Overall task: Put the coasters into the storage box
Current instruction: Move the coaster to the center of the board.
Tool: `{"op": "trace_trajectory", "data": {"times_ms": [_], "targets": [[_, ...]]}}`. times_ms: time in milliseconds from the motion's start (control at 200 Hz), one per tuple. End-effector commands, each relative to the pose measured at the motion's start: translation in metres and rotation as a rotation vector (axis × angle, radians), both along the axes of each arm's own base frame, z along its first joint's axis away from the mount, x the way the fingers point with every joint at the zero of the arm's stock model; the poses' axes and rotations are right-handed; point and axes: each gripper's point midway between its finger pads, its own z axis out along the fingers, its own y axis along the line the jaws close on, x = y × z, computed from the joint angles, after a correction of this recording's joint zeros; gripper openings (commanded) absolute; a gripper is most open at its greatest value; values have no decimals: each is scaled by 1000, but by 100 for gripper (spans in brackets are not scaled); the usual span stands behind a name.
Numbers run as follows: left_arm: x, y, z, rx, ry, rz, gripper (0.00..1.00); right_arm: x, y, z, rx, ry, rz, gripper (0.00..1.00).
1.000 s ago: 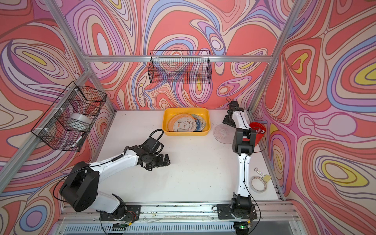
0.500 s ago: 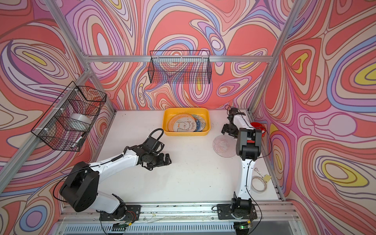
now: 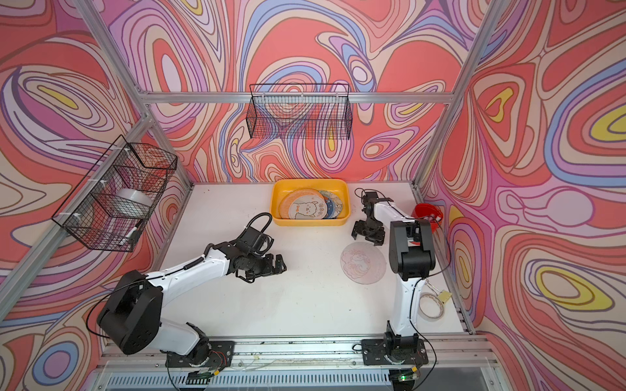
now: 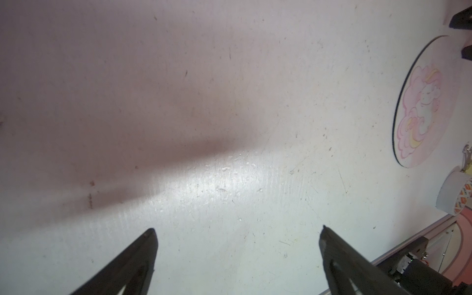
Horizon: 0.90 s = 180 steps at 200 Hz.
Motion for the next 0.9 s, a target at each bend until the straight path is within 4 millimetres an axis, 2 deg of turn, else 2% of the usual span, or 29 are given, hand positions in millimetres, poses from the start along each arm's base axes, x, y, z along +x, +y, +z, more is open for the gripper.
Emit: {"op": "trace_trajectory", "data": {"times_ms": [0,205,316,436,616,756,781,896], "targets": [[2,1,8,-10,-26,-2,100,-2,-4,24,3,-72,-56,89],[2,-3,11,-13,-34,-18,100,-25,-20,29,-32,-116,-110,98],[1,-6,12,-14,-33,-29,100,-38,-34,22,-28,-104,-153,98],[1,-9,14,-13,-38,-39,100,-49,-37,7,12,-81,-176,98],[2,-12,17,-15,-50,-48,100,-64,-31,-10,52,-47,-179,98],[2,-14,19,-13,-53,-55,100,-72,-12,-22,158,-37,-171,98],[2,-14,19,-12,-53,-56,100,-71,-8,-14,184,-65,-168,98],[3,-16,20,-11,-57,-59,100,-79,9,-11,277,-71,-172,98]]}}
